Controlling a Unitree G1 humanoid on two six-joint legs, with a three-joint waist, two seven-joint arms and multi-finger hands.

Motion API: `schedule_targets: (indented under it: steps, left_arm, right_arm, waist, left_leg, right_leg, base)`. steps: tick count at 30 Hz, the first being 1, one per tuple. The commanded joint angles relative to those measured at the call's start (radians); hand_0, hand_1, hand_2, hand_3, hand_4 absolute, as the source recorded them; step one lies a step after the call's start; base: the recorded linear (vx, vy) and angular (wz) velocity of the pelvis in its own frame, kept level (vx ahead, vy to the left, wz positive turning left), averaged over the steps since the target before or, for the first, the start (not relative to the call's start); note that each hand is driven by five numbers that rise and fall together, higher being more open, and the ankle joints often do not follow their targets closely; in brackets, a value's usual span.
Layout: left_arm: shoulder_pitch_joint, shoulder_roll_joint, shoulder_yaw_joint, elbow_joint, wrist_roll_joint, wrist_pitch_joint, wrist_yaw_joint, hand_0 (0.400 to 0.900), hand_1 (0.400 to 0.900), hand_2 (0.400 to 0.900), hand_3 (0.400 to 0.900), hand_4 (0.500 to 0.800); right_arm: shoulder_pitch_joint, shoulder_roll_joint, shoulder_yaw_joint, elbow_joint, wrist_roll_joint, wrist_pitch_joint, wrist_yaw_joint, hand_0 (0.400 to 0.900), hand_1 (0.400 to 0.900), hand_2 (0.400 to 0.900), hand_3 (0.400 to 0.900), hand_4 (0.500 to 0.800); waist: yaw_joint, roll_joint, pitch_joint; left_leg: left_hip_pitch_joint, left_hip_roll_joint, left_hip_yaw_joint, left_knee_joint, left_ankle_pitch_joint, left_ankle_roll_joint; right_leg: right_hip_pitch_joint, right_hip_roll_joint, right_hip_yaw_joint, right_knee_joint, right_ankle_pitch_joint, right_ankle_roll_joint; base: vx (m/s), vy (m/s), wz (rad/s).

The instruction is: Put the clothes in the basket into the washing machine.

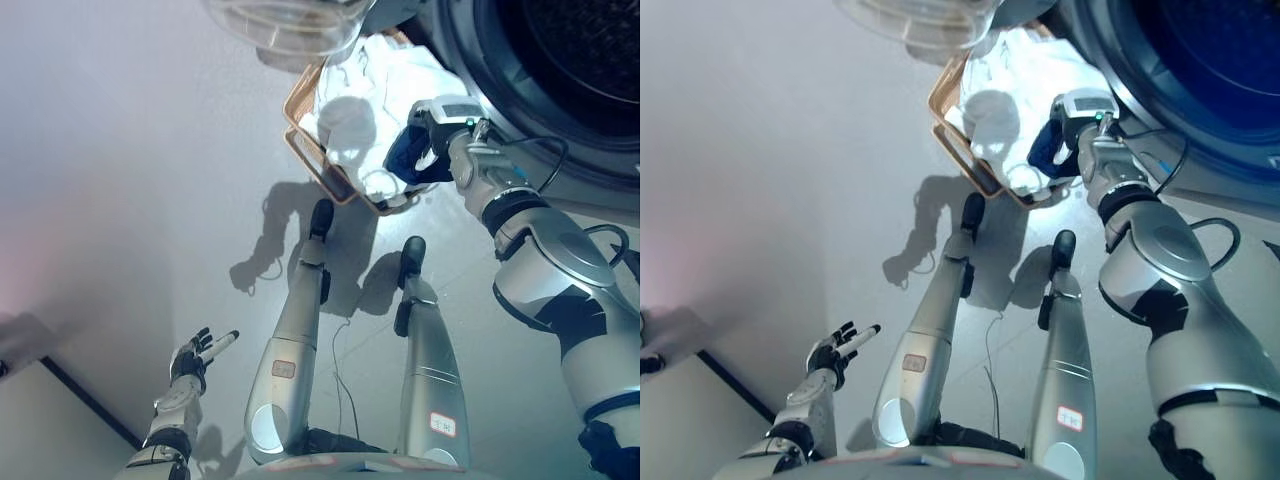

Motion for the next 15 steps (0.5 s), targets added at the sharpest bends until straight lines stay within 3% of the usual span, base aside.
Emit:
schedule_targets:
  steps: [1, 11, 15]
  left_arm:
    - [0.076, 0.021, 0.030, 0.021, -0.042, -0.009, 0.058, 0.900, 0.900, 0.900, 0.900, 0.800]
    - [0.097, -0.009, 0.033, 0.013, -0.040, -0.026, 0.075, 0.900, 0.900, 0.900, 0.900, 0.800]
    - [0.109, 0.001, 0.030, 0.013, -0.031, -0.029, 0.073, 0.900, 0.900, 0.900, 0.900, 0.800]
  right_arm:
    - [-0.151, -0.064, 0.071, 0.035, 0.036, -0.015, -0.063, 0.900, 0.900, 0.900, 0.900, 0.800]
    - [-0.305, -0.155, 0.282, 0.158, 0.021, 0.005, -0.070, 0.900, 0.900, 0.900, 0.900, 0.800]
    - [-0.304, -0.179, 0.284, 0.152, 0.009, 0.010, -0.064, 0.900, 0.900, 0.900, 0.900, 0.800]
  waist:
    - [0.000, 0.128, -0.015]
    - [0.003, 0.206, -0.015]
    - [0.010, 0.202, -0.015]
  left_leg:
    - [-0.077, -0.023, 0.046, 0.052, 0.054, 0.004]
    - [-0.183, -0.036, 0.055, 0.098, 0.061, 0.009]
    - [-0.152, -0.030, 0.055, 0.069, 0.062, 0.006]
  right_leg:
    - [0.016, 0.046, 0.056, 0.127, 0.163, 0.016]
    - [-0.119, 0.057, 0.112, 0.200, 0.176, 0.017]
    - [-0.108, 0.054, 0.134, 0.193, 0.182, 0.025]
  base:
    - [-0.02, 0.079, 0.00]
    - [-0.01, 0.081, -0.07]
    - [0.01, 0.043, -0.12]
